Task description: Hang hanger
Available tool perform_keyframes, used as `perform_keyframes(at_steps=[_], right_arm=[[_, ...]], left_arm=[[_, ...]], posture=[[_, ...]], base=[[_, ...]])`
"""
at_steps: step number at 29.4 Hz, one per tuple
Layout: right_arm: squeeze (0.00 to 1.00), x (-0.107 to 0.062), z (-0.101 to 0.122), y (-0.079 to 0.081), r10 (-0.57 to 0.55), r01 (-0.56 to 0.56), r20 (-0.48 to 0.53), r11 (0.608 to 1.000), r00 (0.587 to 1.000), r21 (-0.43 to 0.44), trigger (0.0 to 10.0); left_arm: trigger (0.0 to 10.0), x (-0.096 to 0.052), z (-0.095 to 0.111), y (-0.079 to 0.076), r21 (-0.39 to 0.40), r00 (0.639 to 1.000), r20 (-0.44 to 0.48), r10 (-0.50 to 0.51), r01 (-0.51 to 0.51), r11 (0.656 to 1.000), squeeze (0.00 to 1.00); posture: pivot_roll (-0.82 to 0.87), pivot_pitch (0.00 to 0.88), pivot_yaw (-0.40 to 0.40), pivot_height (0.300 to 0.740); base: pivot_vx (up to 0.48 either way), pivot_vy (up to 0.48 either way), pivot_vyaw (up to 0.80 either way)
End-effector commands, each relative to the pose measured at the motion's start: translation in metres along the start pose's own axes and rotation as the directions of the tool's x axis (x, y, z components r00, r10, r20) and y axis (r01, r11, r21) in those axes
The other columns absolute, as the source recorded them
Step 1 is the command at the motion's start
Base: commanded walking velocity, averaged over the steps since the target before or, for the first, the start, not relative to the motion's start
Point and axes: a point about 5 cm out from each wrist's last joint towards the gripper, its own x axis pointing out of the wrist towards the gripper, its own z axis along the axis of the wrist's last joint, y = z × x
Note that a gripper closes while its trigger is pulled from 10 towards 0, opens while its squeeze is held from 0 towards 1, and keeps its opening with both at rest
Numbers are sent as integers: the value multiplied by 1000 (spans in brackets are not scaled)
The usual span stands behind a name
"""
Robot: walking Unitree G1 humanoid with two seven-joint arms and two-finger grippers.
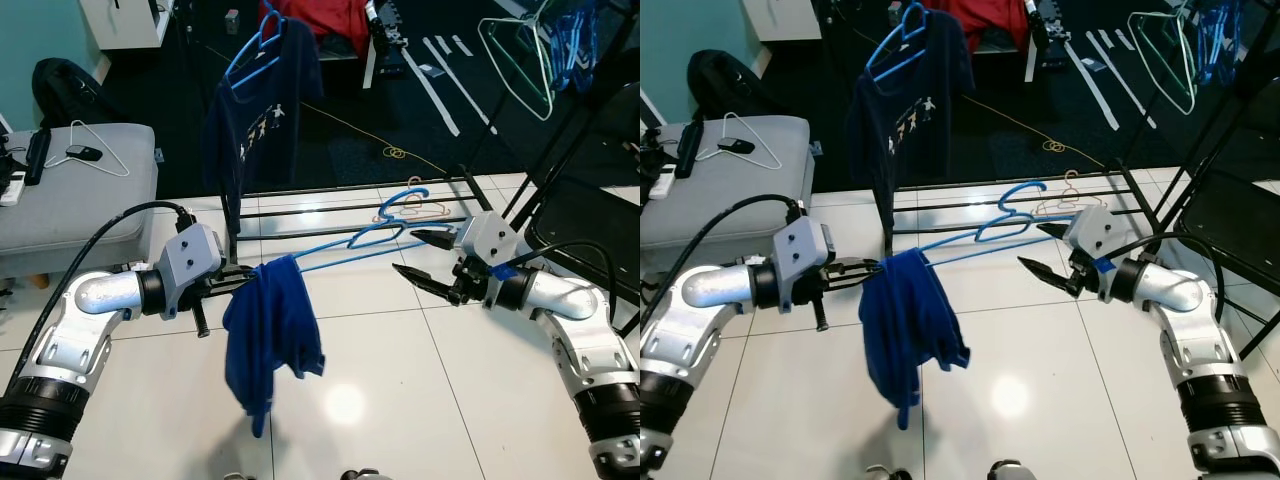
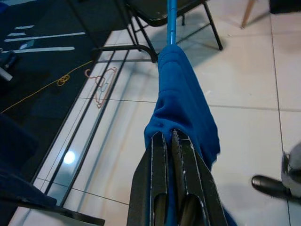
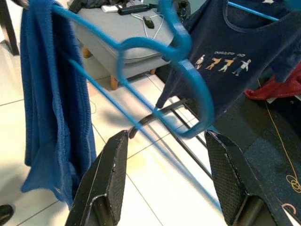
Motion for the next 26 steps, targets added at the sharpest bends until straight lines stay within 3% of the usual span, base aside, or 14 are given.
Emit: perform_keyframes(at_steps=[1, 4, 9, 17, 26], right_arm=[[0, -5, -1, -4, -6, 6, -5, 1000, 1000, -10, 10000], [0, -2, 3, -2, 20, -20, 21, 1000, 1000, -8, 10000], [0, 3, 12, 12, 133, -134, 71, 991, 989, -3, 10000], [0, 4, 9, 15, 142, -142, 66, 990, 988, -1, 10000], [0, 6, -5, 21, 177, -178, 21, 984, 984, 28, 10000]], left_arm=[[0, -2, 6, -4, 54, 998, 4, -69, 69, 996, 0], [0, 0, 7, -13, 59, 990, -2, -138, 138, 989, 0], [0, 1, -3, -15, 36, 991, -16, -131, 132, 991, 0], [0, 4, 0, -14, 37, 992, 13, -125, 124, 992, 0], [0, 12, 16, -14, 99, 984, 68, -164, 157, 983, 0]], posture=[[-55, 212, -21, 740], [-55, 212, -21, 740], [-55, 212, -21, 740], [-56, 202, -21, 740], [-55, 183, -27, 740]], base=[[0, 0, 0], [0, 0, 0], [0, 0, 0], [0, 0, 0], [0, 0, 0]])
